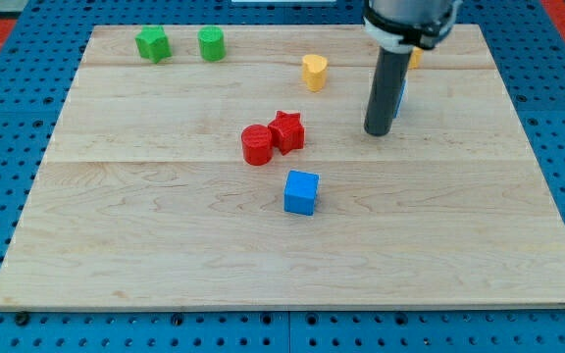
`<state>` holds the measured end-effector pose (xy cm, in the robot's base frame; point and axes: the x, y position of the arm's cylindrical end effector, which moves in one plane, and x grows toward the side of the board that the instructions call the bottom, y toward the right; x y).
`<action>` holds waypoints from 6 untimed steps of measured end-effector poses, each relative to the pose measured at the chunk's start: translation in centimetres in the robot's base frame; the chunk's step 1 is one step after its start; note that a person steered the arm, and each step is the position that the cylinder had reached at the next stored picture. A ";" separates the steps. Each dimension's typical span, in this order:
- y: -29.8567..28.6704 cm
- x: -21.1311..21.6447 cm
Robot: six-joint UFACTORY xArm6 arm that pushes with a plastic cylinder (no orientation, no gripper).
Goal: Point your arm towards the bottom center
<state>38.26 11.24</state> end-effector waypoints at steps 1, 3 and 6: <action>1.1 -2.7; 2.5 -2.8; 2.0 2.0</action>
